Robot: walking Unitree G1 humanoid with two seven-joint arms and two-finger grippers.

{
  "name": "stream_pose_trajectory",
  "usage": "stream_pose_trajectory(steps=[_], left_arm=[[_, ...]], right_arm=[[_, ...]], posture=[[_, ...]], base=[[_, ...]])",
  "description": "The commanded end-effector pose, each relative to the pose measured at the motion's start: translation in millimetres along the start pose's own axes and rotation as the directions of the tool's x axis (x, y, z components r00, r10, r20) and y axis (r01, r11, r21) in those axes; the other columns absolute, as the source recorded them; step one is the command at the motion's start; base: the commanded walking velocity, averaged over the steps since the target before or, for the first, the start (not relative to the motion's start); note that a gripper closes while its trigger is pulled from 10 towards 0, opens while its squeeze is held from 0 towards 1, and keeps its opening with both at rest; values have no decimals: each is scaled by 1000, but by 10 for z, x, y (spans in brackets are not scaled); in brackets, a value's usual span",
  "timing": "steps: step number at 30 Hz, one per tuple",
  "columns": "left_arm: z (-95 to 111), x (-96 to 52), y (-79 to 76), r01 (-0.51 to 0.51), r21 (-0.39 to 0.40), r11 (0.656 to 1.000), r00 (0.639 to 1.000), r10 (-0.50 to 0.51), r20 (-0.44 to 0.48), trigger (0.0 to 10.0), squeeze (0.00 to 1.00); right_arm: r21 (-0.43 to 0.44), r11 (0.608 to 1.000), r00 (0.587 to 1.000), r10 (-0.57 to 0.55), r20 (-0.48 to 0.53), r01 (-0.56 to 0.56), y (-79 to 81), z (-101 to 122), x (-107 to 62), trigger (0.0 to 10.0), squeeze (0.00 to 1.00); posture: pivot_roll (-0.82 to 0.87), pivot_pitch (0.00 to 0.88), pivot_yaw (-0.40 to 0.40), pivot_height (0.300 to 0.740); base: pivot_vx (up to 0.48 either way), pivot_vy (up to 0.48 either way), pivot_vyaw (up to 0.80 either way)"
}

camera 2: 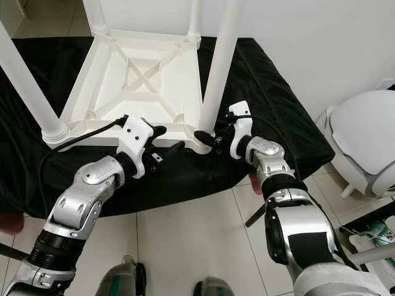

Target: Building children table

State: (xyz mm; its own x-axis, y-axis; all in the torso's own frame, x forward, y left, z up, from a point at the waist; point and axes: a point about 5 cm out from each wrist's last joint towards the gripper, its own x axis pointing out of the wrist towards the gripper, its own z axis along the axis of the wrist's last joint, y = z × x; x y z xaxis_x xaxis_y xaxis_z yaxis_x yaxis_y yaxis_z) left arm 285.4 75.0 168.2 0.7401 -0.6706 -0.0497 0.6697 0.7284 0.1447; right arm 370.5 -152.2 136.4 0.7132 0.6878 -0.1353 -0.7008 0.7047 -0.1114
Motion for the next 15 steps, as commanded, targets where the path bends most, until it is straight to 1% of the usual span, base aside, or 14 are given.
stream_pose_trajectory(steps=[1, 2, 3, 4, 5, 6, 7, 8, 10, 11, 12, 13, 14, 15], left_arm=[[-6, -9, -41, 15, -7, 1000, 1000, -15, -4, 10000, 0], [-6, -9, -41, 15, -7, 1000, 1000, -15, -4, 10000, 0], [-9, -8, -47, 18, -8, 1000, 1000, -18, -5, 10000, 0], [-10, -4, -55, 22, -9, 1000, 1000, -22, -6, 10000, 0], [-10, -4, -55, 22, -9, 1000, 1000, -22, -6, 10000, 0], [-8, 1, -58, 25, -8, 1000, 1000, -25, -5, 10000, 0], [-8, 1, -58, 25, -8, 1000, 1000, -25, -5, 10000, 0], [-3, 5, -61, 29, -7, 1000, 1000, -29, -5, 10000, 0], [-3, 5, -61, 29, -7, 1000, 1000, -29, -5, 10000, 0], [4, 9, -64, 33, -6, 999, 999, -33, -3, 10000, 0], [7, 15, -72, 40, -7, 999, 999, -40, -3, 10000, 0], [7, 15, -72, 40, -7, 999, 999, -40, -3, 10000, 0], [7, 17, -77, 45, -7, 999, 999, -45, -3, 10000, 0], [3, 18, -85, 49, -11, 999, 999, -49, -3, 10000, 0]], right_arm=[[53, 992, 993, -117, 32, 115, 2, -25, 30, 10000, 0], [53, 992, 993, -117, 32, 115, 2, -25, 30, 10000, 0], [71, 988, 989, -140, 42, 137, 34, -38, 53, 10000, 0], [119, 974, 977, -200, 70, 190, 97, -43, 104, 10000, 0], [119, 974, 977, -200, 70, 190, 97, -43, 104, 10000, 0], [153, 963, 968, -235, 85, 220, 132, -36, 135, 10000, 0], [153, 963, 968, -235, 85, 220, 132, -36, 135, 10000, 0], [176, 955, 961, -259, 93, 240, 154, -30, 155, 10000, 0], [176, 955, 961, -259, 93, 240, 154, -30, 155, 10000, 0], [208, 944, 953, -284, 111, 257, 200, -12, 187, 10000, 0], [266, 914, 928, -349, 133, 306, 275, 37, 241, 10000, 0], [266, 914, 928, -349, 133, 306, 275, 37, 241, 10000, 0], [306, 890, 908, -393, 143, 337, 324, 72, 269, 10000, 0], [338, 855, 876, -460, 146, 393, 377, 109, 290, 10000, 0]], posture=[[17, 0, -57, 740], [17, 0, -57, 740], [17, 0, -57, 740], [8, 0, -51, 740], [8, 0, -51, 740], [6, 0, -50, 740], [6, 0, -50, 740], [4, 1, -49, 740], [4, 1, -49, 740], [-1, 4, -46, 740], [-10, 8, -40, 740], [-10, 8, -40, 740], [-11, 8, -39, 740], [-14, 8, -38, 740]], base=[[0, 0, 0], [0, 0, 0], [0, 0, 0], [0, 0, 0], [0, 0, 0], [0, 0, 0], [0, 0, 0], [0, 0, 0], [0, 0, 0], [0, 0, 0], [0, 0, 0], [0, 0, 0], [0, 0, 0], [0, 0, 0]])
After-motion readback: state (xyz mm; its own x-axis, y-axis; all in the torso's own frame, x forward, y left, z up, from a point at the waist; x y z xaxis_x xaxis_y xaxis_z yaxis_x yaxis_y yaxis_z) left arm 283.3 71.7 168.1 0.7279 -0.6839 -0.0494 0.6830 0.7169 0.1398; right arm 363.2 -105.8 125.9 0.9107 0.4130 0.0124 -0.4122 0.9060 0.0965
